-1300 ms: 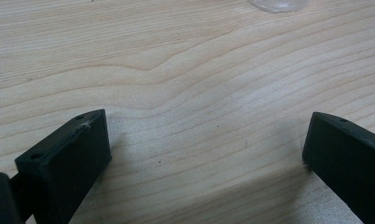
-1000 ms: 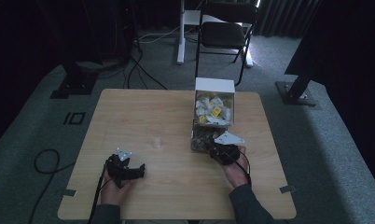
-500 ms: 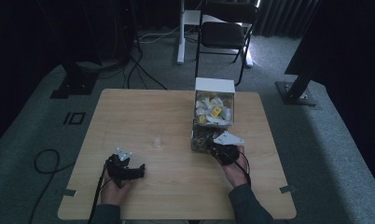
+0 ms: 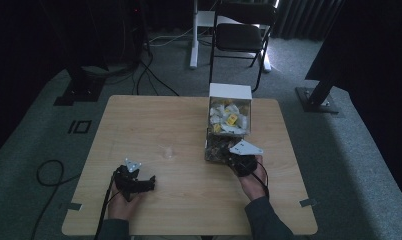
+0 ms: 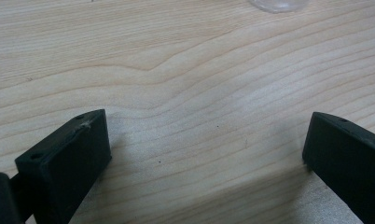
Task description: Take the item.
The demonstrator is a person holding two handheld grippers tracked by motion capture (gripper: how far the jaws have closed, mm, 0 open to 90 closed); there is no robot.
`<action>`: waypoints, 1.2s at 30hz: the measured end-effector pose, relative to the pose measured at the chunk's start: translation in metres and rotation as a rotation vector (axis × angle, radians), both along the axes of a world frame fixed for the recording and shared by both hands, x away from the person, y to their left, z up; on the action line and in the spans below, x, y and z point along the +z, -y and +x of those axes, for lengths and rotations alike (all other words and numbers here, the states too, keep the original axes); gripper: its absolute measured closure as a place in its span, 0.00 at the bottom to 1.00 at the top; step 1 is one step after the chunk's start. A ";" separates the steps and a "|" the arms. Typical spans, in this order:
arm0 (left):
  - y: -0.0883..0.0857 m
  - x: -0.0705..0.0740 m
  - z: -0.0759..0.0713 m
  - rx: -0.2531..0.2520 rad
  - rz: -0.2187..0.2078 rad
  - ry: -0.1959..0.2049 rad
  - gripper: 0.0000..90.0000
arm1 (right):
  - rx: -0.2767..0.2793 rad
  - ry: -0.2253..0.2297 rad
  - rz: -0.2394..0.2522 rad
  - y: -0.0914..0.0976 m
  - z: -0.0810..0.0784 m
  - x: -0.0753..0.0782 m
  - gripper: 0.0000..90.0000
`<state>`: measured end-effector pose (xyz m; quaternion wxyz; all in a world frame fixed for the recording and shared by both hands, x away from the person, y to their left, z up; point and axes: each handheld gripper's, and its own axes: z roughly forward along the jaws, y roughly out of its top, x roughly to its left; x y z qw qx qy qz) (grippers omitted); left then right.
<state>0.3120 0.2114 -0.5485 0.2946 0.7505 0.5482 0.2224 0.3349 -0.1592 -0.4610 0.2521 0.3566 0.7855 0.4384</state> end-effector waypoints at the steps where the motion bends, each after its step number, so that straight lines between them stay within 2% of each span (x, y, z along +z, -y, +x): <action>1: 0.000 0.000 0.000 0.000 0.000 0.000 0.01 | 0.002 0.001 0.000 0.000 0.000 0.001 1.00; 16: 0.000 0.000 0.000 -0.002 0.002 -0.001 0.01 | 0.026 0.019 -0.003 -0.010 -0.006 0.007 1.00; 27: 0.000 0.000 0.000 0.000 0.000 0.000 0.01 | 0.063 0.010 0.032 -0.013 -0.007 0.010 1.00; 36: 0.000 0.000 0.000 -0.001 0.001 -0.001 0.01 | 0.083 0.015 0.033 -0.022 -0.008 0.012 1.00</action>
